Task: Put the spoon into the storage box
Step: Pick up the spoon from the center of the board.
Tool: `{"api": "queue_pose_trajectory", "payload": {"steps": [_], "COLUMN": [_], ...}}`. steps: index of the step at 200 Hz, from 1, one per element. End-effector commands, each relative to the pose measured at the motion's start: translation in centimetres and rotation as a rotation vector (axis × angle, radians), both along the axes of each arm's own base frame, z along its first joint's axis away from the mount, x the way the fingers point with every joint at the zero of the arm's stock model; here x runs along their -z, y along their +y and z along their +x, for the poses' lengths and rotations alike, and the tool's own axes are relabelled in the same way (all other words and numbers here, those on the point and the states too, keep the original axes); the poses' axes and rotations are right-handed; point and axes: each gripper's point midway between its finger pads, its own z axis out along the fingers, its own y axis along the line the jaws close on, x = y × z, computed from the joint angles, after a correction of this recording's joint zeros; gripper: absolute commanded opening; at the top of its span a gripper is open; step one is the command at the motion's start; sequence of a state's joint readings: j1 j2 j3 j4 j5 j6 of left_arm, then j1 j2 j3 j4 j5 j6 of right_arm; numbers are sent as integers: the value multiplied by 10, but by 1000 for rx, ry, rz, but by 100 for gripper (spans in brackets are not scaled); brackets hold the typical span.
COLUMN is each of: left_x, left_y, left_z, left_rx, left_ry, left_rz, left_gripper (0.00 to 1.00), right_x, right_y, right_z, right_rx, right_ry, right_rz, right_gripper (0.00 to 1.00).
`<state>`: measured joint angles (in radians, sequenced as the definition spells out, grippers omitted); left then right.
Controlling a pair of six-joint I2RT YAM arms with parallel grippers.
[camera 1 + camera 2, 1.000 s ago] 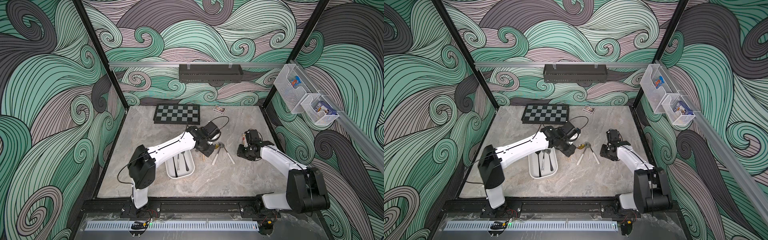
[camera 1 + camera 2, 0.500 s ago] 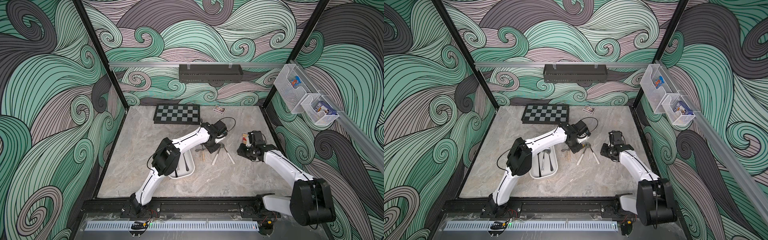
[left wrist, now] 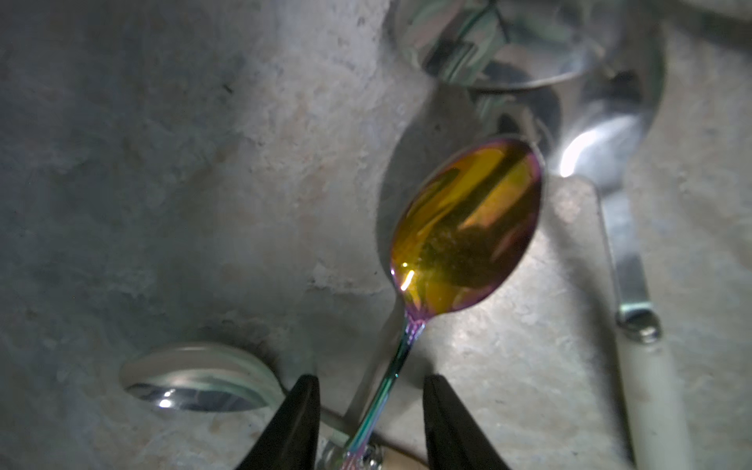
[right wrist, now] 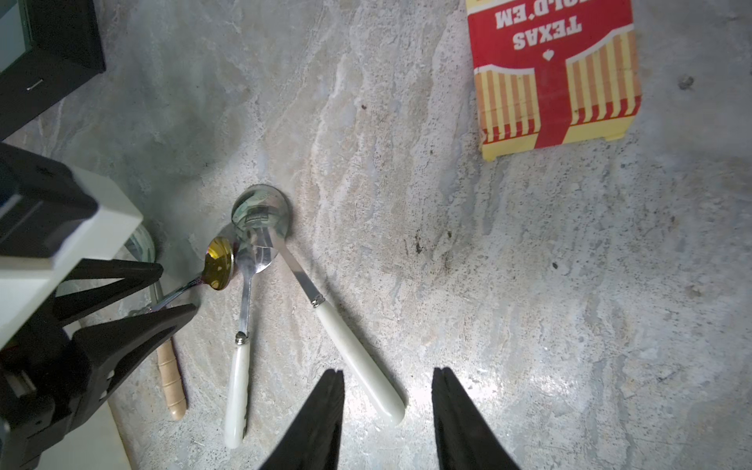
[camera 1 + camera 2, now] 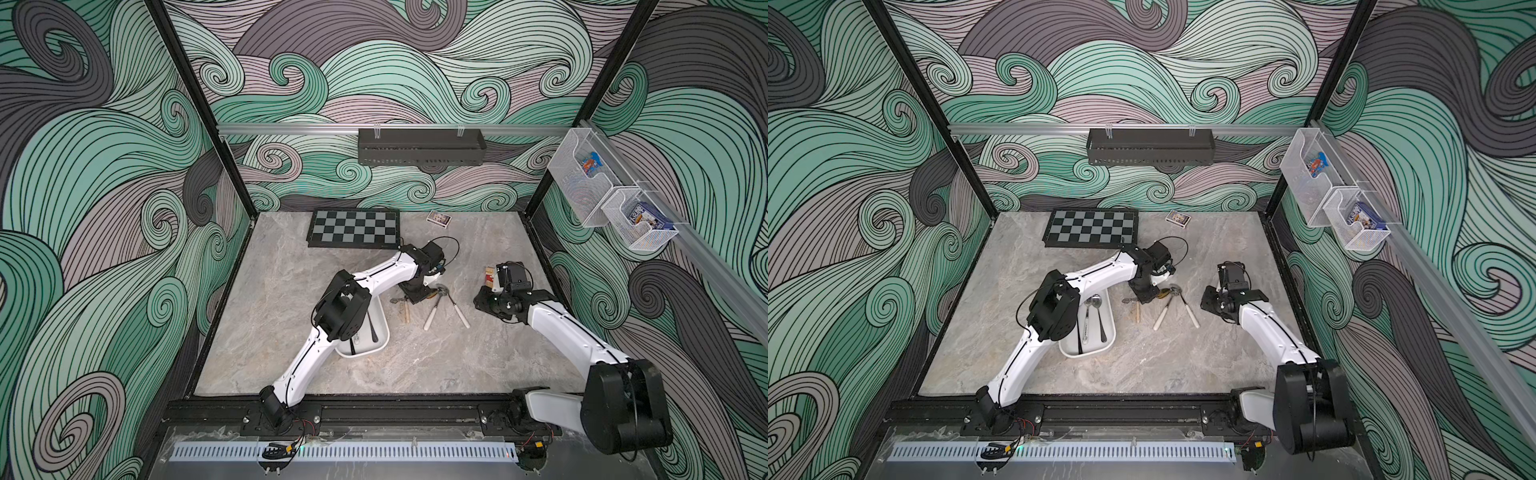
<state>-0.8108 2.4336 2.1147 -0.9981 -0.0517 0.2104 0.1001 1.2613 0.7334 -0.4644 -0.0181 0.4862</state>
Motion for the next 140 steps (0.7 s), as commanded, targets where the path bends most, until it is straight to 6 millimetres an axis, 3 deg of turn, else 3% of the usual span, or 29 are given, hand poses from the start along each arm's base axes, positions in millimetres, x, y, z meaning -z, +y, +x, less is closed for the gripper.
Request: {"api": "queue_pose_trajectory", "payload": {"steps": [1,34,66,104,140], "left_x": [14,26,24,3,-28], "left_y": [0,2,-4,-15,-21], "left_z": [-5,-8,-10,-9,-4], "left_rx": [17,9,7,-6,-24], "left_ry": [36,59,72,66,17], "left_rz": [18,35,5,-56,-110], "left_gripper": [40,24,17,0,0], "right_x": [1,0,0,0,0], "right_y": [2,2,2,3,4], "right_z": [0,0,0,0,0], "right_rx": [5,6,4,1,3], "right_ry": [0,-7,-4,-4,-6], "right_rz": [23,22,25,32,38], "right_gripper": [40,40,41,40,40]}}
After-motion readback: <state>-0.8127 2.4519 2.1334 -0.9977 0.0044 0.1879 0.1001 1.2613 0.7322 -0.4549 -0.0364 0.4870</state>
